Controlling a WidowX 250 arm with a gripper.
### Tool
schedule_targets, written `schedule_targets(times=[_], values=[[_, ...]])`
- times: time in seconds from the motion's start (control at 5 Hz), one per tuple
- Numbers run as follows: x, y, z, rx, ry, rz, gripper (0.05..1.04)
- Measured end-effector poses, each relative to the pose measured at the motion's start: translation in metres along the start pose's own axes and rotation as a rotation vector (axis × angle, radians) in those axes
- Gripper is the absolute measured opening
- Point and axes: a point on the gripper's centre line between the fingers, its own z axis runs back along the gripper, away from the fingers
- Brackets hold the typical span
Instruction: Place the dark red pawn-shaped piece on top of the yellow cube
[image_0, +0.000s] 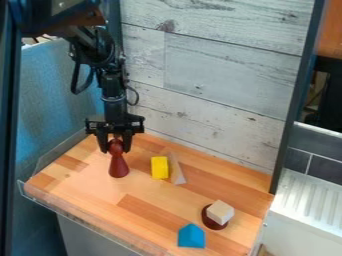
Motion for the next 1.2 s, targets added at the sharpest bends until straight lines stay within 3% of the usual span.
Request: schedule_targets(times=[0.4, 0.8, 1.0, 1.2], values=[[-0.011, -0.049, 0.037, -0.051, -0.042, -0.11, 0.567], [-0.018, -0.072, 0.043, -0.049, -0.027, -0.143, 0.567], [-0.01, -0.071, 0.05, -0.038, -0.051, -0.138, 0.567], [-0.01, -0.07, 0.041, -0.024, -0.034, -0.134, 0.567]])
